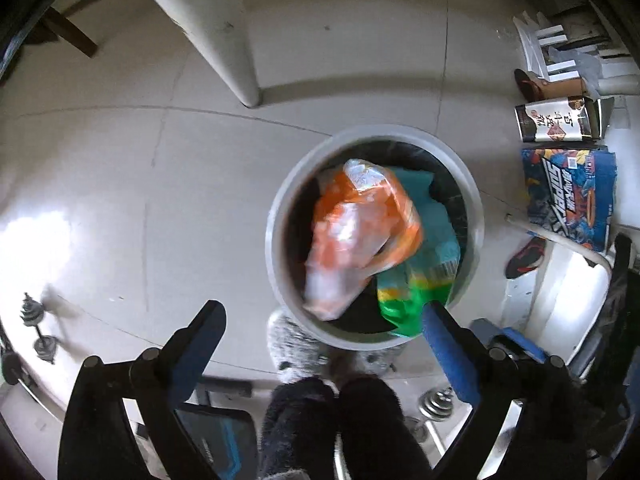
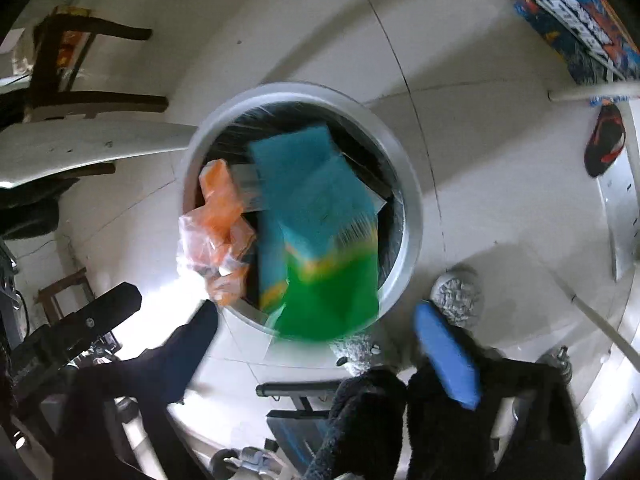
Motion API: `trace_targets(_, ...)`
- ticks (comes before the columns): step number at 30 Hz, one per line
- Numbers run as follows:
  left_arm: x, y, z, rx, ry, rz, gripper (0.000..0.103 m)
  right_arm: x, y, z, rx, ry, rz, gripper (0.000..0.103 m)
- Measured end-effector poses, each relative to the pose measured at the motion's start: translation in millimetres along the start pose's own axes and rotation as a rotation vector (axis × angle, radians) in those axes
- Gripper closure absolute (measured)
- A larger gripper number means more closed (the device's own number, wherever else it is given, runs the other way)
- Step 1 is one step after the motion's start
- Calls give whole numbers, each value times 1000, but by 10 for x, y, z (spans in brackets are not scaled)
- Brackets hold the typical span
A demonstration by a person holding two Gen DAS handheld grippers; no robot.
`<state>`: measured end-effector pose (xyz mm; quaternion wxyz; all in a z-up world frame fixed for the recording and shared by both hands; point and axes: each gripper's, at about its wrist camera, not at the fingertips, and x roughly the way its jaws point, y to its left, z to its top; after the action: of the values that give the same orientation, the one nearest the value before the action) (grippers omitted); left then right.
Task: Collect trash
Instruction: 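Carry both bags over the bin and open both tools, then move both tools back toward the table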
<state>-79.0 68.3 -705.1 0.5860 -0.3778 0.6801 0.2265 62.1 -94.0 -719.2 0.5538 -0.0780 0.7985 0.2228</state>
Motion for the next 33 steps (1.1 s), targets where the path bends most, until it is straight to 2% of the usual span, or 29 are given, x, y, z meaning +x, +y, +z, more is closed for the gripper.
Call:
trace_targets(2,-114,30,-59,7,-42,29,3,-87,66,-52,-31,-19,-30,0)
trace_targets(5,-285,17,-171,32,-100,115,3,-213,146,-120,-69,-41,-87,0)
trace_targets(9,-485,4,-301,57,-118,157,3,-455,119,-229,-85,-53,-137,0)
trace_targets(20,-1239,-148,-685,104,-160,160,3,-1413,262,-673,-137,-106,-200,0)
trace_targets(33,-2559,-317,-1255,171,-218,126,3,-2882,710,-1308,-150,-154,-193,0)
